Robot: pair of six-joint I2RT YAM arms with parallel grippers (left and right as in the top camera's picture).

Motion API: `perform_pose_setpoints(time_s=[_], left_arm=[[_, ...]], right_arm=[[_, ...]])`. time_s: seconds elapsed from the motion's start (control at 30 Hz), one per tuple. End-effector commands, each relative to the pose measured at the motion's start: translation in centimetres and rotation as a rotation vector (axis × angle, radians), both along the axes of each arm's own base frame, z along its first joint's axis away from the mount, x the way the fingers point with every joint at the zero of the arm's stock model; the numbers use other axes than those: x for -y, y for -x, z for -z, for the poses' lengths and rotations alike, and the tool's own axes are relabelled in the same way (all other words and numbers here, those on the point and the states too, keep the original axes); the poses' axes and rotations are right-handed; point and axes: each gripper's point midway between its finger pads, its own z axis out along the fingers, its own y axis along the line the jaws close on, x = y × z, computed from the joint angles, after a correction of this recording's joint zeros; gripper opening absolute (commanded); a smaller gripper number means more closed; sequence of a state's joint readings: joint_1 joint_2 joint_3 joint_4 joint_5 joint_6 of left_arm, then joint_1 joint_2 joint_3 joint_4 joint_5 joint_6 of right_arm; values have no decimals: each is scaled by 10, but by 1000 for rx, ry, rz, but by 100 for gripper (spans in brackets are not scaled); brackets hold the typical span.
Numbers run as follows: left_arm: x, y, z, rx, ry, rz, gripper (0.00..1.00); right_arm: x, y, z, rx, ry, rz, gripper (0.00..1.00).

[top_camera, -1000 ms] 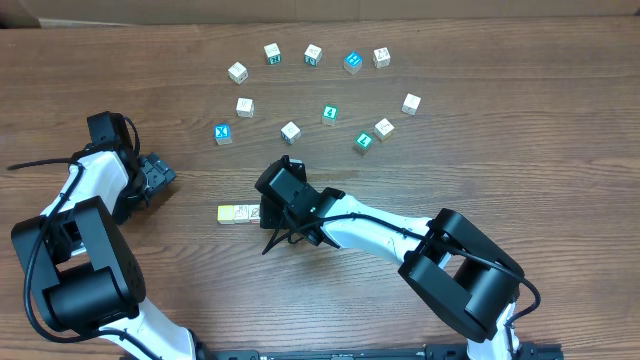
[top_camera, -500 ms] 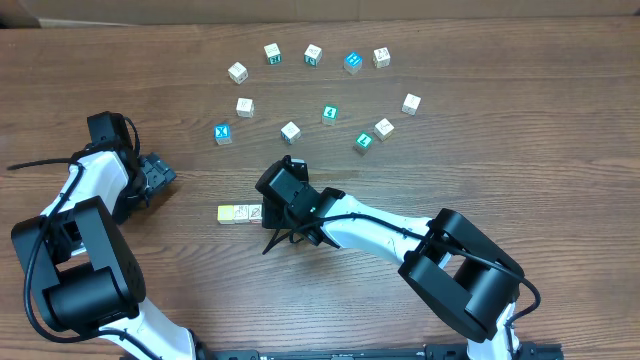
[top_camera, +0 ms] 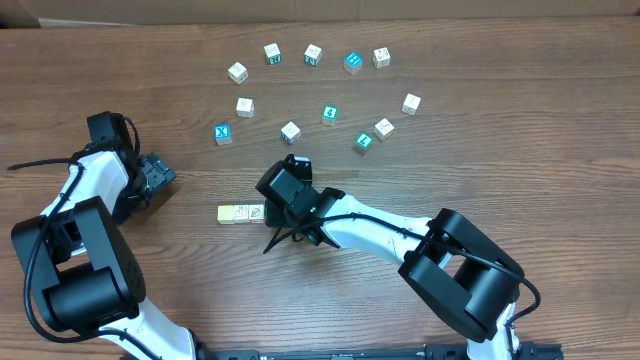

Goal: Form a horizontal line
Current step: 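Lift the right gripper and move it back toward the heart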

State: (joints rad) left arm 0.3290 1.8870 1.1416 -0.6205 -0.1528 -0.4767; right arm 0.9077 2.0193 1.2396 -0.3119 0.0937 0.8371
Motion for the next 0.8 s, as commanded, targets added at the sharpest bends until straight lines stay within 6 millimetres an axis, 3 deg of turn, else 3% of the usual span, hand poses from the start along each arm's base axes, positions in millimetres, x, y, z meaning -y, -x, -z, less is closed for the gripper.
perform_pose_setpoints(time_s=[0.0, 0.63, 0.77], left_arm=[[2, 6, 8, -30, 4, -1, 100], [2, 6, 8, -30, 4, -1, 100], [2, 6, 8, -30, 4, -2, 99]], right_arm=[[12, -5, 6, 32, 55, 28, 4], [54, -25, 13, 24, 164, 52, 4], [66, -27, 5, 10, 178, 71, 4]])
